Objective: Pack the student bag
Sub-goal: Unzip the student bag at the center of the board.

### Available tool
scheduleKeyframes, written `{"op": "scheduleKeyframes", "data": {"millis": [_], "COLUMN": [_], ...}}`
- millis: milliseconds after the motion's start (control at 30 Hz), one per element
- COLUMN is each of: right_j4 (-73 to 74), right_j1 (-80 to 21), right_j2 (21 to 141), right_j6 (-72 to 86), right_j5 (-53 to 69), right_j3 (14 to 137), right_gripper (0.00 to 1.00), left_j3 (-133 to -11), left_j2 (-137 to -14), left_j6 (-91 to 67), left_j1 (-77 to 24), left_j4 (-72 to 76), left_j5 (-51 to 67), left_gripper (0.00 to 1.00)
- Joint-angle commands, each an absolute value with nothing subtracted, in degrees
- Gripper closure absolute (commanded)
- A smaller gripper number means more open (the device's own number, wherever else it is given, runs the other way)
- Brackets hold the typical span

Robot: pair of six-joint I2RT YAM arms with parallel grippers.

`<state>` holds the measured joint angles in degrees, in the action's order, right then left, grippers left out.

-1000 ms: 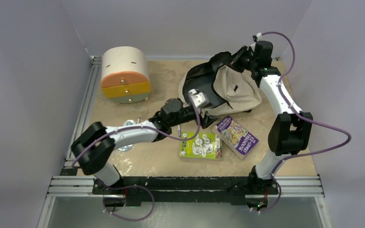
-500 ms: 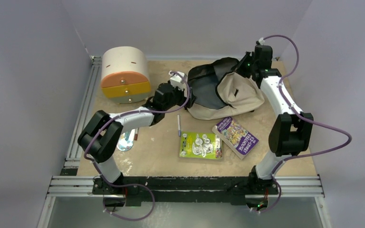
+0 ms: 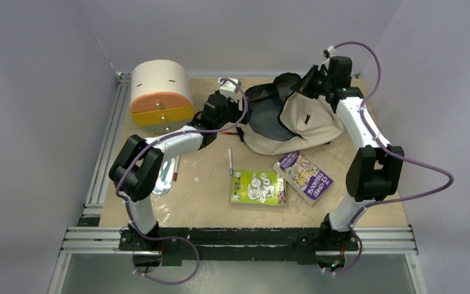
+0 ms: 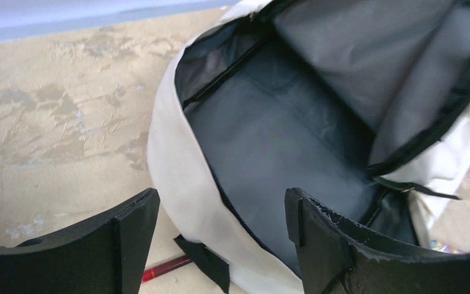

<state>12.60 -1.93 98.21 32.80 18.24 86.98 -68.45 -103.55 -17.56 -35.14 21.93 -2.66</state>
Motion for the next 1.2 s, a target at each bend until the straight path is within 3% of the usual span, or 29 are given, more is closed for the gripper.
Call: {"op": "scheduleKeyframes", "data": {"millis": [0,133,267,333,433,533,567,667,833,1000,1167], "right_j4": [5.13,5.55,12.52,15.93,16.78,16.53,16.49,16.88,17.65,17.66,16.37], "right_j1": [-1.53,-2.39,-5.77,-8.08,-10.83,-11.94,-12.08,-12.22,-12.26,-12.27,-12.25], "right_j2": [96.35,98.39,102.19,104.47,105.52,105.72,105.61,105.32,105.25,106.03,106.48], "right_j6": [33.64,33.2,28.52,26.09,25.07,25.02,25.0,24.96,25.58,26.88,28.54], "right_j5": [31.84,34.84,29.37,26.99,23.74,22.02,21.32,18.63,15.33,14.79,16.27], "right_j3": [90.65,93.14,96.88,98.8,99.37,99.58,99.73,100.4,101.56,103.0,103.47], "right_gripper": [0.95,0.91,0.89,0.88,0.87,0.86,0.85,0.84,0.81,0.79,0.77], "left_j3": [-72.32,-73.03,-72.35,-72.25,-72.65,-73.3,-73.5,-72.89,-66.54,-59.14,-61.36], "left_j2": [-106.39,-108.61,-109.69,-110.07,-110.56,-110.59,-110.27,-107.88,-99.89,-94.15,-98.05], "left_j6": [-16.84,-16.59,-16.87,-16.48,-15.27,-13.6,-13.2,-12.47,-13.58,-15.86,-17.57], "left_j1": [-34.57,-34.4,-34.2,-34.12,-33.71,-32.82,-32.41,-31.34,-31.27,-31.27,-32.93], "left_j4": [19.51,18.41,19.37,20.55,22.5,24.37,24.71,25.77,30.53,39.75,43.04], "left_j5": [-2.86,-1.71,-1.02,-0.46,-0.36,-0.26,0.44,2.7,5.93,14.38,23.08], "left_gripper": [0.25,0.27,0.4,0.52,0.86,1.0,0.99,0.78,0.53,0.4,0.3]}}
